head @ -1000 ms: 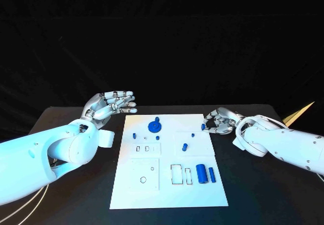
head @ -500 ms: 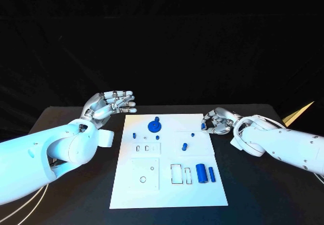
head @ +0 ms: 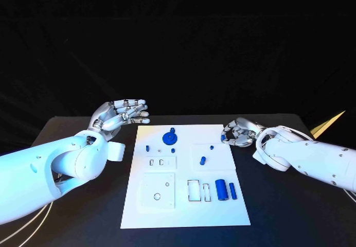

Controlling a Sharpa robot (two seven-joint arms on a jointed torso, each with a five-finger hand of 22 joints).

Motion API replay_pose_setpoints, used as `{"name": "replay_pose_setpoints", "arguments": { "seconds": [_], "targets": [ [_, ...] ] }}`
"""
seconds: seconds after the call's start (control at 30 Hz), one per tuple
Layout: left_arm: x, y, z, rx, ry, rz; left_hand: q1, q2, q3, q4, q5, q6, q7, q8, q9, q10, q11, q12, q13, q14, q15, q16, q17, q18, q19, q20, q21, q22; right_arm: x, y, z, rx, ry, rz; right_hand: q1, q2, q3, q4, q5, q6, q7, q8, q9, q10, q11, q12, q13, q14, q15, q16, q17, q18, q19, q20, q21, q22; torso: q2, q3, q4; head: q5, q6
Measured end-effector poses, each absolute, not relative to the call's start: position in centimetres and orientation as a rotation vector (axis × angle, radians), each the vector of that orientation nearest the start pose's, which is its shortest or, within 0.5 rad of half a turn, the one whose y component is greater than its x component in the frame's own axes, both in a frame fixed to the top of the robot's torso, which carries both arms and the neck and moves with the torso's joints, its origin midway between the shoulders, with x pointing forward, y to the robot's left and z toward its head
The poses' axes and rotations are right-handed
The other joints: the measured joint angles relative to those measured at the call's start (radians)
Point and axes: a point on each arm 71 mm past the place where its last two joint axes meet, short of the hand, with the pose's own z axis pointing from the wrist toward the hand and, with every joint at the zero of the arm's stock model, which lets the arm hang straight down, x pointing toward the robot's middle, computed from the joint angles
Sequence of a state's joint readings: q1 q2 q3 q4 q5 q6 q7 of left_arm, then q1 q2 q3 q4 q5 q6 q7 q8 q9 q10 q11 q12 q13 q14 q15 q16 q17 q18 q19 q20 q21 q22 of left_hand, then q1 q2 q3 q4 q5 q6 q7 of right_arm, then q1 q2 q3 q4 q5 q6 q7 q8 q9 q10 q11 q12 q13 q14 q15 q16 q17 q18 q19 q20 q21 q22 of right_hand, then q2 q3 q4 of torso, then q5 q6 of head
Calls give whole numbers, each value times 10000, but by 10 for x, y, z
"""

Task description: Assemble the parts on the task board

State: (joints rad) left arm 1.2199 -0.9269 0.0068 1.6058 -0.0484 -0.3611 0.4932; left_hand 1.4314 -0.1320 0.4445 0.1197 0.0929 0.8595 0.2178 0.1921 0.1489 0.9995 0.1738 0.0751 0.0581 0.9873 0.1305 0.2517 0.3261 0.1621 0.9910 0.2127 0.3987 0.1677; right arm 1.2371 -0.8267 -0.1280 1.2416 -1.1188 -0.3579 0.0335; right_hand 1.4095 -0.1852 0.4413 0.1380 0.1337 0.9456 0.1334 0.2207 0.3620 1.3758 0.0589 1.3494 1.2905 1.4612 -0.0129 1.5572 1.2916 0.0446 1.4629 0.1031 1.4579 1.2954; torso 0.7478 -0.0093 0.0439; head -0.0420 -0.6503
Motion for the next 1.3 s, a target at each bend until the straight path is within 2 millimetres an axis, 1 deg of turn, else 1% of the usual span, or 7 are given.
{"name": "replay_pose_setpoints", "arguments": {
  "seconds": [0.1,0.13,0.57,0.67,0.83,1.07,1.3],
  "targets": [
    [483,230,-137,-9878,12495,-15779,0,0,0,0,0,0,0,0,0,0,0,0,0,0,0,0,0,0,0,0,0,0,528,-284,-208,1810,16961,6042,-32,32,175,-44,0,11,-10,0,0,0,0,0,0,0,0,0,0,-1,0,0,0,0,0,1,-2,7,0],
    [483,230,-137,-9879,12496,-15777,0,0,0,0,0,0,0,0,0,0,0,0,0,0,0,0,0,0,0,0,0,1,528,-284,-208,1811,16962,6044,-195,196,186,-55,0,18,-16,1,-2,1,-1,0,0,0,0,0,0,-1,0,-1,0,0,0,2,-5,9,0],
    [483,231,-137,-9891,12503,-15757,0,0,0,0,0,0,0,0,0,0,0,0,0,0,0,0,1,0,0,0,0,1,527,-282,-205,1939,16400,5867,-253,246,244,-113,-1,78,-77,2,-29,125,-89,118,0,0,-7,0,0,-5,-3,-175,234,0,2,3,-10,-12,-15],
    [483,231,-137,-9892,12504,-15755,0,0,0,0,0,0,0,0,0,0,0,0,0,0,0,0,0,0,0,0,0,1,526,-280,-203,1994,16140,5802,-381,148,244,-113,-1,107,-107,144,-26,177,-108,234,0,-118,-126,0,0,-7,-4,-175,433,0,2,6,-10,-12,-19],
    [483,232,-137,-9900,12492,-15724,0,0,0,-1,0,-3,1,0,0,0,0,0,0,0,0,0,2,0,0,0,0,3,522,-272,-198,2096,15720,5782,-595,274,245,-113,-2,110,-109,189,-64,257,-148,320,0,-83,-157,0,0,-83,-4,-176,582,1,-7,7,-17,7,-21],
    [484,234,-138,-9917,12465,-15655,0,0,234,-231,0,-3,0,0,0,0,0,0,0,0,0,0,8,0,-1,0,0,11,513,-247,-183,2009,15343,5991,-661,339,245,-113,-4,110,-109,189,-80,311,-118,376,0,-82,-157,0,0,-84,-4,-176,584,0,-19,-4,-23,41,-27],
    [485,235,-138,-9928,12459,-15623,0,0,234,-231,0,-3,0,0,0,0,0,0,0,0,0,0,11,0,-1,0,1,13,497,-196,-173,1366,15348,6791,-661,339,245,-113,-5,110,-109,189,-79,311,-119,377,0,-82,-157,0,0,-84,-4,-176,700,0,-24,-16,-22,192,-76]
  ]
}}
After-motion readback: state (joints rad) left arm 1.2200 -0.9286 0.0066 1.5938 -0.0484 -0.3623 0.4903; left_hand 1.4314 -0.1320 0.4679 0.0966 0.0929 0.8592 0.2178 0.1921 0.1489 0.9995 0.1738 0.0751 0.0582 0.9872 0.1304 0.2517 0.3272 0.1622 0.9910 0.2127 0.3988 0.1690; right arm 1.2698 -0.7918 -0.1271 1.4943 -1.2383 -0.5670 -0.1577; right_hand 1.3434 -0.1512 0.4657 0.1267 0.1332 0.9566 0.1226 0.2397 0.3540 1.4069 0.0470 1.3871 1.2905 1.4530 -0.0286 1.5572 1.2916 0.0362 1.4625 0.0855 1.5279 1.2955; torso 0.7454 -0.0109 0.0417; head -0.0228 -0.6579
